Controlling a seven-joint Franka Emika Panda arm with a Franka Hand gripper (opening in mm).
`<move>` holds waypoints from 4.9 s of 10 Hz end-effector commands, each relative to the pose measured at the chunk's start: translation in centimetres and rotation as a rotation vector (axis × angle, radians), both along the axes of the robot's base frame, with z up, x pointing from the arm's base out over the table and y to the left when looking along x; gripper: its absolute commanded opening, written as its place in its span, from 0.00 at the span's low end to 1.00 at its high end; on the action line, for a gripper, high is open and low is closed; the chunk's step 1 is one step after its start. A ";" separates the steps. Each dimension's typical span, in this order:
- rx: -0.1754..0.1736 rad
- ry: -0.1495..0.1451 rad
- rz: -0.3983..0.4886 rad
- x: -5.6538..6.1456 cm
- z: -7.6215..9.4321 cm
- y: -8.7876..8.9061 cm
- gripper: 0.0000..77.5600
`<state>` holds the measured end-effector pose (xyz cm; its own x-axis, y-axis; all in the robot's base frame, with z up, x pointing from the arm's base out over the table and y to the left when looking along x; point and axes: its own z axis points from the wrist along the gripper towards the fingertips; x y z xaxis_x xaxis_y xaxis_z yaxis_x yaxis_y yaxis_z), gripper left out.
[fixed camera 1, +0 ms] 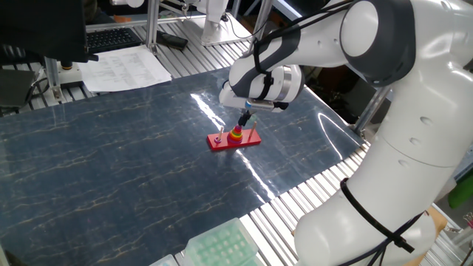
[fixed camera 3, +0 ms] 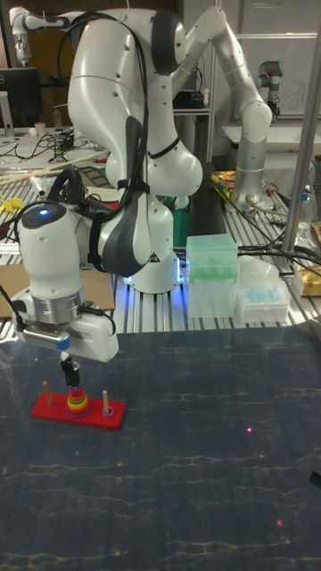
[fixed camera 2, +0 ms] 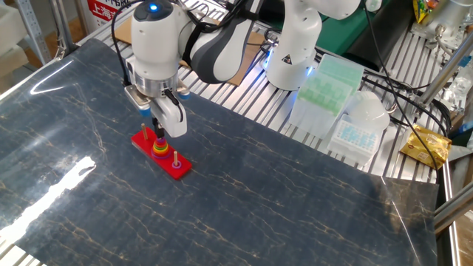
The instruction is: Take out one Hanoi block and throw it aside
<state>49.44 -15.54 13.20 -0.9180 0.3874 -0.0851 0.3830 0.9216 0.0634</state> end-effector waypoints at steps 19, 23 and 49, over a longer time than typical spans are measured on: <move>-0.005 -0.004 -0.014 0.0 0.0 0.0 1.00; -0.005 -0.004 -0.014 0.0 0.0 0.0 1.00; -0.016 -0.013 -0.009 0.0 -1.1 -0.1 0.02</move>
<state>49.34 -15.64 11.99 -0.9130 0.3961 -0.0977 0.3922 0.9181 0.0573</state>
